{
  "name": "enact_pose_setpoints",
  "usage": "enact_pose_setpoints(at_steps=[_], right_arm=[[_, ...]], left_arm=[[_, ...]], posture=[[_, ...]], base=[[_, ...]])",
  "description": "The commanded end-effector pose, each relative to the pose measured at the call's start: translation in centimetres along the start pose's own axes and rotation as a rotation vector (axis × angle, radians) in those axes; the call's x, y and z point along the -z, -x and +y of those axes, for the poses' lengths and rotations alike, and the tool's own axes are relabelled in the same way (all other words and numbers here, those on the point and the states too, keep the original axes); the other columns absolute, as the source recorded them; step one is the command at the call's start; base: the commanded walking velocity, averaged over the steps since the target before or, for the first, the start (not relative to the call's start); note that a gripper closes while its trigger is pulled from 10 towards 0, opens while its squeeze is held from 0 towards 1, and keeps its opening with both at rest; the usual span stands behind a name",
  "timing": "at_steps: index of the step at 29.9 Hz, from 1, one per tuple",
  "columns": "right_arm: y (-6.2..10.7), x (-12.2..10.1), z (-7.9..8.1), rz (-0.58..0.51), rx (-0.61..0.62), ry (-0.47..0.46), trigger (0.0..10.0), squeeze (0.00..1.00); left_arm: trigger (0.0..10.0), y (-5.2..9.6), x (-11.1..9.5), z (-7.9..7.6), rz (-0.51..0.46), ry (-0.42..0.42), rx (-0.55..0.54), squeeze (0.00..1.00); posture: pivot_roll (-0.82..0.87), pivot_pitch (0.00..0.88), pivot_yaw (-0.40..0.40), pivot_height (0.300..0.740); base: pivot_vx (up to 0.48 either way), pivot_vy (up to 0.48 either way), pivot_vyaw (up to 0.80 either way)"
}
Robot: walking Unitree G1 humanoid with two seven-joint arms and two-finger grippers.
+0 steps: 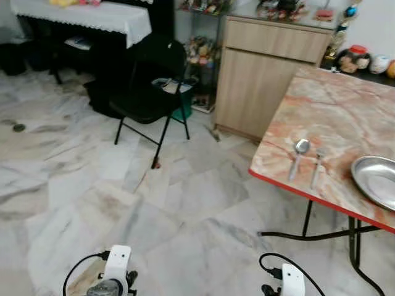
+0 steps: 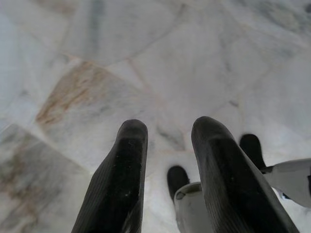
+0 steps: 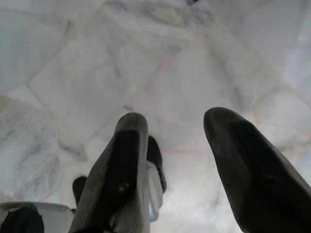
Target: Setting the table
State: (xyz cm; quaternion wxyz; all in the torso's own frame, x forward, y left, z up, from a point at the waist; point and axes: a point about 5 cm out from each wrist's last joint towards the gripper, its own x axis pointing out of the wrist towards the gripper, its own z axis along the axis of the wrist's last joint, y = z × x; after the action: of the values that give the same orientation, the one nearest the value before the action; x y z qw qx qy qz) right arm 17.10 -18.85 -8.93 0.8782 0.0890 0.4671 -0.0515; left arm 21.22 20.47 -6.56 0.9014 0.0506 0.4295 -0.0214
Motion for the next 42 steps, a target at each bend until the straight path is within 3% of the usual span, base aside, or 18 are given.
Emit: enact_pose_setpoints(at_steps=[1, 29, 42], right_arm=[[-0.01, -0.11, -0.08, -0.001, 0.004, 0.006, 10.0, 0.0], [-0.01, -0.18, -0.04, -0.016, 0.012, -0.008, 10.0, 0.0], [-0.04, -0.51, -0.02, -0.039, 0.021, -0.024, 10.0, 0.0]], left_arm=[[10.0, -0.01, -0.03, -0.06, 0.001, -0.015, 0.005, 0.0], [10.0, -0.06, -0.27, -0.2, -0.008, -0.016, 0.012, 0.0], [10.0, -0.09, -0.45, -0.19, -0.01, -0.021, 0.012, 0.0]], posture=[[0.07, 0.0, -0.037, 0.74], [0.07, 0.0, -0.034, 0.74], [0.08, 0.0, -0.02, 0.74]], base=[[0.0, 0.0, -0.77], [0.0, 0.0, -0.75], [0.0, 0.0, 0.0]])
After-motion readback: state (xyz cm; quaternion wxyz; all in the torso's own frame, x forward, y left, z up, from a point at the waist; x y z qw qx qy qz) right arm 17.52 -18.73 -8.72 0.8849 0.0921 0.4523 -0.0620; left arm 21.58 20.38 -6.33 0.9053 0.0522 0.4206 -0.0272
